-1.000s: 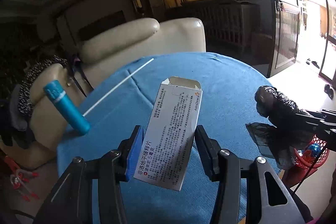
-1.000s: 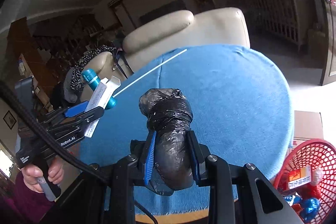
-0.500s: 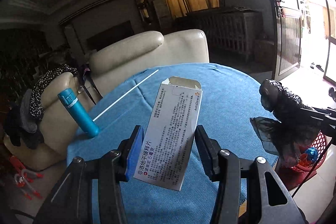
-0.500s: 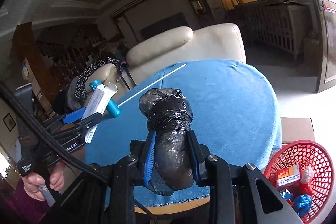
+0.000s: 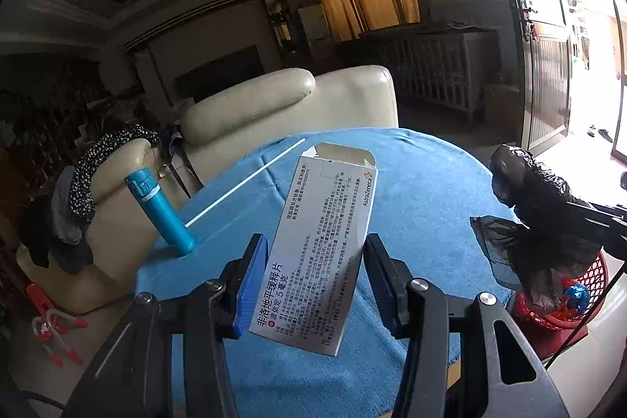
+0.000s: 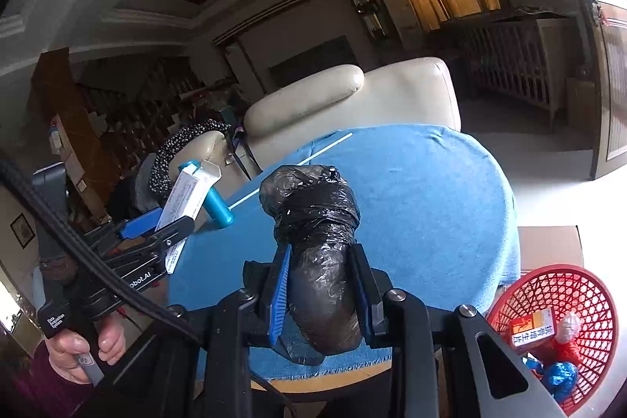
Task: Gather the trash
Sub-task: 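Lift the black bag and white box and carry both toward the red basket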
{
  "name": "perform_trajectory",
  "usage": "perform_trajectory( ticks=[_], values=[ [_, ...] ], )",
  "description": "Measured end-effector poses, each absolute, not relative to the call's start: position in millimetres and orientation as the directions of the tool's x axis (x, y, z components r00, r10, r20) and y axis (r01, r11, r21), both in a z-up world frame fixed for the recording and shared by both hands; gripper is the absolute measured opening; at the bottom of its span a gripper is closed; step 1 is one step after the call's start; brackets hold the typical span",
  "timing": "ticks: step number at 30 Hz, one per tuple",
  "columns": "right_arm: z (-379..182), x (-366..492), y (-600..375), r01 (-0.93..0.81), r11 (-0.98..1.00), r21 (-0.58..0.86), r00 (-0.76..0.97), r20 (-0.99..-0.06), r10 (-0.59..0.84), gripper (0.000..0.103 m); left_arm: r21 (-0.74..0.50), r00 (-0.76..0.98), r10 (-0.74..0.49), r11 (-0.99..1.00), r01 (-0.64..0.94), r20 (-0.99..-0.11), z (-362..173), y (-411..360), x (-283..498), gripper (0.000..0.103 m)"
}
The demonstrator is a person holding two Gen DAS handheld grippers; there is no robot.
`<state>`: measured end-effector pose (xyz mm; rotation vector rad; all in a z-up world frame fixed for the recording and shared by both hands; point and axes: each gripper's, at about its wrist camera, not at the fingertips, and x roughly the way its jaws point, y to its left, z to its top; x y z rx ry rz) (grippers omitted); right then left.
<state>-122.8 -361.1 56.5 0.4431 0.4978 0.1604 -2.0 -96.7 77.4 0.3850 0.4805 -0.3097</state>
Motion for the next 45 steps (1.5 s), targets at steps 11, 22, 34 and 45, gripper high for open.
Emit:
perform_trajectory(
  ticks=[11,22,34,45],
  values=[
    [58.4,-135.4,-366.1,-0.049,0.891,0.451,0.877,-0.408,0.255,0.031,0.310,0.855,-0.184,0.878,0.365,-0.485,80.1,-101.7,-12.2,0.052],
    [57.5,-136.5,-369.3,-0.050,0.889,0.454,0.882,-0.398,0.253,0.031,0.323,0.859,-0.173,0.876,0.358,-0.482,79.2,-106.2,-14.7,0.052],
    [57.1,-140.9,-371.4,-0.047,0.884,0.466,0.886,-0.389,0.253,0.031,0.331,0.854,-0.170,0.870,0.364,-0.492,78.1,-110.2,-14.1,0.052],
    [57.2,-149.0,-375.2,-0.024,0.884,0.466,0.892,-0.388,0.229,0.031,0.331,0.837,-0.180,0.859,0.390,-0.518,72.2,-119.8,-6.7,0.052]
  ],
)
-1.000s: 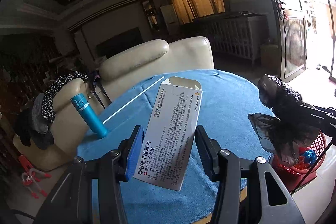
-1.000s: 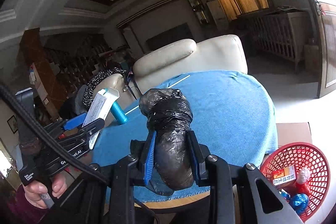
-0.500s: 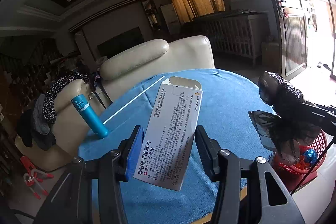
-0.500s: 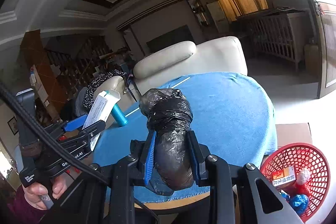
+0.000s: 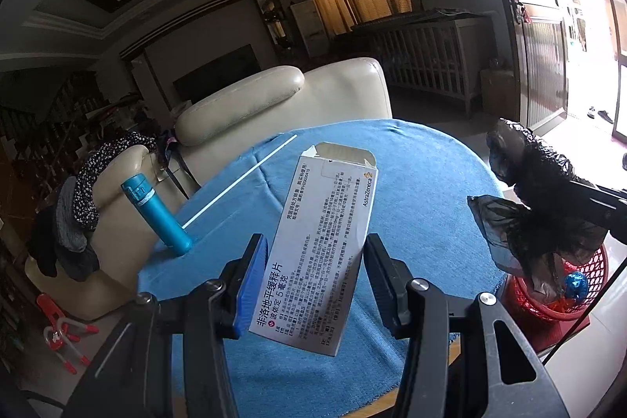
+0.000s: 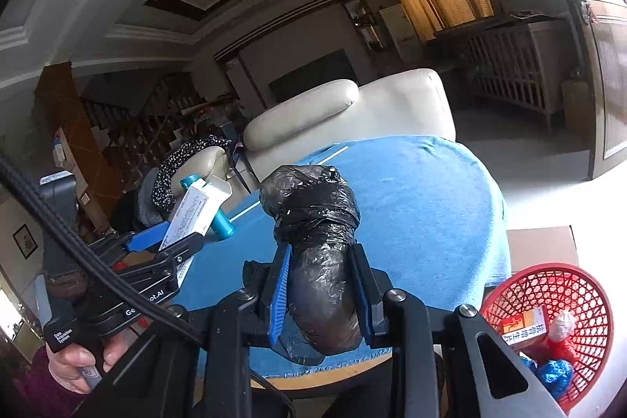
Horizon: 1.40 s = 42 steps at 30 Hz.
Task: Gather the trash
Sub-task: 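Lift the black bag and white box and carry both toward the red basket, then bring both held items over the red basket, the box above its rim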
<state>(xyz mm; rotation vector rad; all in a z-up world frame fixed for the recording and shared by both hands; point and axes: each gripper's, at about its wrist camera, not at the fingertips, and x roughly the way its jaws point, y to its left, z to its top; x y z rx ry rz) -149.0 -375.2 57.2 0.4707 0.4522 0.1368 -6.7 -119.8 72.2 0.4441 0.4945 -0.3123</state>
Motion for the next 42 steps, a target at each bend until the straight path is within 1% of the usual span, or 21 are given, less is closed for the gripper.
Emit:
perform_trajectory(
  ticks=[15,27,33,42],
  values=[
    [57.7,-171.0,-390.5,0.018,0.889,0.457,0.903,-0.389,0.182,0.031,0.342,0.824,-0.207,0.836,0.429,-0.528,68.1,-143.7,-15.3,0.053],
    [57.7,-190.1,-402.4,0.058,0.885,0.462,0.907,-0.394,0.147,0.031,0.344,0.799,-0.228,0.812,0.472,-0.556,61.9,-164.9,-23.7,0.053],
    [52.0,-195.8,-411.8,0.085,0.875,0.477,0.905,-0.404,0.132,0.031,0.333,0.767,-0.245,0.793,0.511,-0.593,53.6,-178.0,-25.4,0.053],
    [47.1,-208.6,-432.7,0.130,0.857,0.498,0.912,-0.400,0.094,0.031,0.348,0.750,-0.256,0.764,0.543,-0.609,49.4,-196.5,-33.4,0.053]
  ],
)
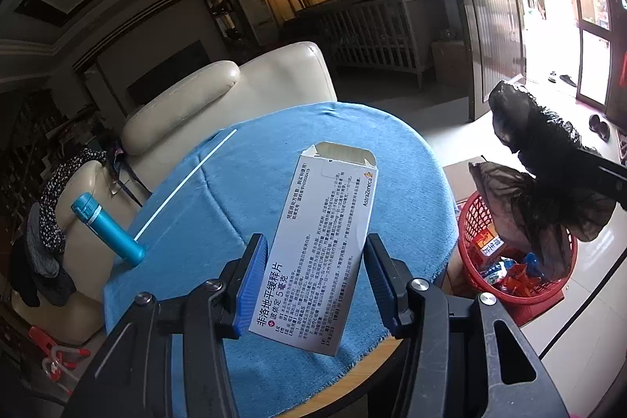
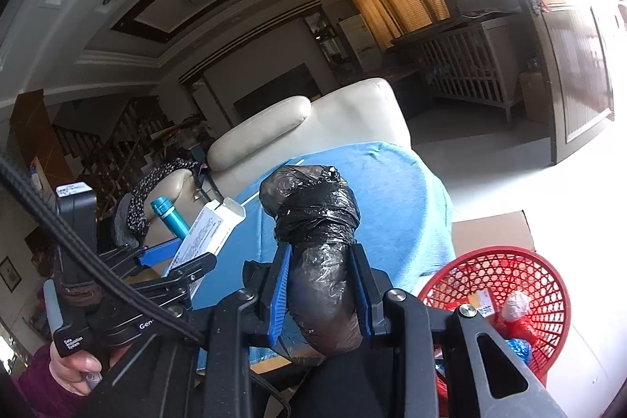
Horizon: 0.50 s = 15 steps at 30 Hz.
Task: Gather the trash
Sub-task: 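Bring both held items over the red basket, the box above its rim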
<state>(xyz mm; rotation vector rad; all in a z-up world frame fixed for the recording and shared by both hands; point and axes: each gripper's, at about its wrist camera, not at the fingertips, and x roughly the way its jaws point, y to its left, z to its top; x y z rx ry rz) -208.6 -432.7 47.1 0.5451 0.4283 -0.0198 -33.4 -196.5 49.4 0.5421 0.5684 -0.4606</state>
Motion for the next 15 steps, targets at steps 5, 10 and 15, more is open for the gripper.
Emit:
perform_trajectory(
  ticks=[5,10,15],
  values=[
    [44.4,-215.0,-445.3,0.160,0.844,0.512,0.913,-0.402,0.070,0.031,0.357,0.740,-0.263,0.745,0.563,-0.619,46.8,-203.7,-37.0,0.053],
    [41.7,-218.0,-452.9,0.179,0.836,0.519,0.913,-0.404,0.055,0.031,0.361,0.725,-0.266,0.728,0.583,-0.635,41.8,-209.8,-41.5,0.053],
    [40.1,-219.4,-455.5,0.185,0.833,0.522,0.912,-0.407,0.052,0.031,0.363,0.704,-0.267,0.707,0.607,-0.658,34.3,-213.9,-45.7,0.053]
  ],
)
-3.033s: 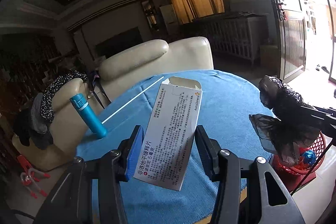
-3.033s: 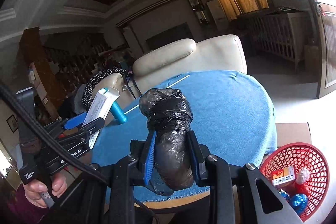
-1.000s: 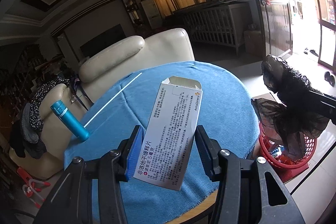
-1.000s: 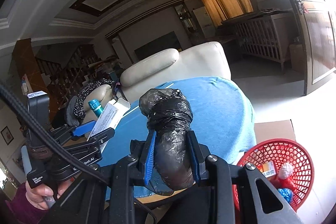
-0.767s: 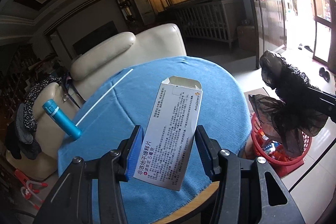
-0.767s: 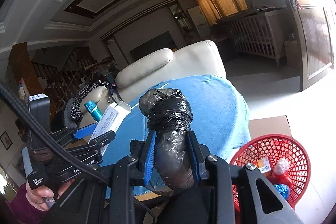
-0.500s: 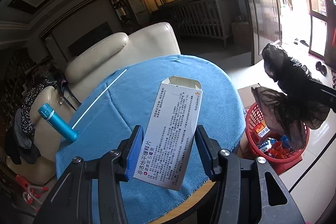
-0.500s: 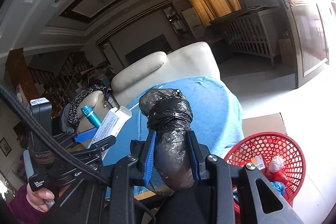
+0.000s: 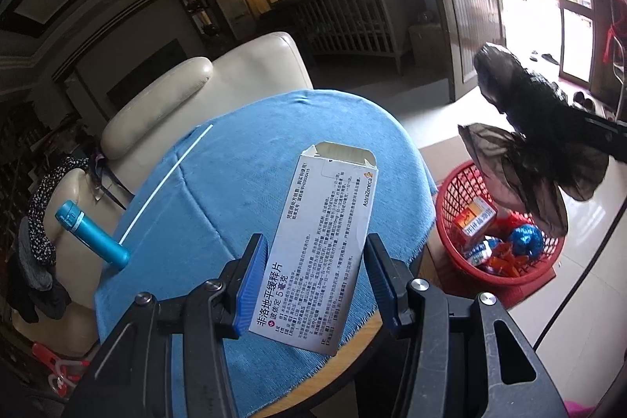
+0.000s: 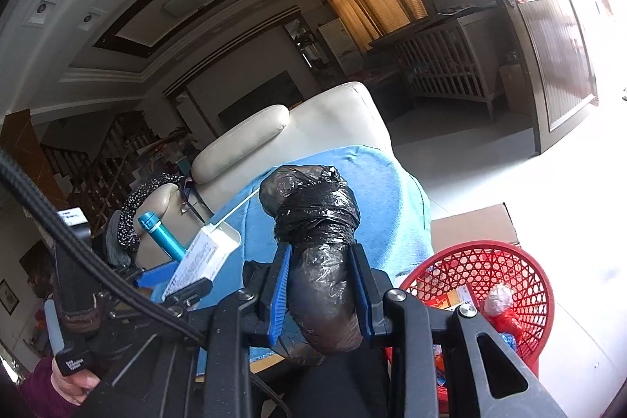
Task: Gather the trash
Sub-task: 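Bring both held items over the red basket, the box above its rim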
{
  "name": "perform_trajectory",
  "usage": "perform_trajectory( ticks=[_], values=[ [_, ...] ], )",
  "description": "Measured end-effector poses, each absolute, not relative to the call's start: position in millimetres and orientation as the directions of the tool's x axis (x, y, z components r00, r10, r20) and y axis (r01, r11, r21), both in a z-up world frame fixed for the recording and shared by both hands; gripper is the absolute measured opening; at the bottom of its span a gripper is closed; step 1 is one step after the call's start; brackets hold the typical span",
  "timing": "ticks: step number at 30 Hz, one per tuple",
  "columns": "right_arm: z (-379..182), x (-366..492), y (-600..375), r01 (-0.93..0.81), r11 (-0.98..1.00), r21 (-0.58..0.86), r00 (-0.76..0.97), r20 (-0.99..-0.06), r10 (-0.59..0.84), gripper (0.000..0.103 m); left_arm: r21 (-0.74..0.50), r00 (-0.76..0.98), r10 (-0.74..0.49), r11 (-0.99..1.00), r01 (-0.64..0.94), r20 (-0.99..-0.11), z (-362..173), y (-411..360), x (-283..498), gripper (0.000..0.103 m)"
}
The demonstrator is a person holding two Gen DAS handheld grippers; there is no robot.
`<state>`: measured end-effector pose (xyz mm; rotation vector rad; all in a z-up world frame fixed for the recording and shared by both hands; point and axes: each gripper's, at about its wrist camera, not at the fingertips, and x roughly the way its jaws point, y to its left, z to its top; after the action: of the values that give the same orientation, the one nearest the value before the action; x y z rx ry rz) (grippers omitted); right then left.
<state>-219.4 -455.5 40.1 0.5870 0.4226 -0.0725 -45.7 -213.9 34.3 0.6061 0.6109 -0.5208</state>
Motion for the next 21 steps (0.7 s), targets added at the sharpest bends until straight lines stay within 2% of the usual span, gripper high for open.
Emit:
perform_trajectory(
  ticks=[21],
  values=[
    [39.6,-221.7,-458.7,0.224,0.825,0.518,0.905,-0.424,0.020,0.031,0.372,0.711,-0.279,0.698,0.611,-0.645,35.3,-219.2,-48.8,0.053]
  ],
)
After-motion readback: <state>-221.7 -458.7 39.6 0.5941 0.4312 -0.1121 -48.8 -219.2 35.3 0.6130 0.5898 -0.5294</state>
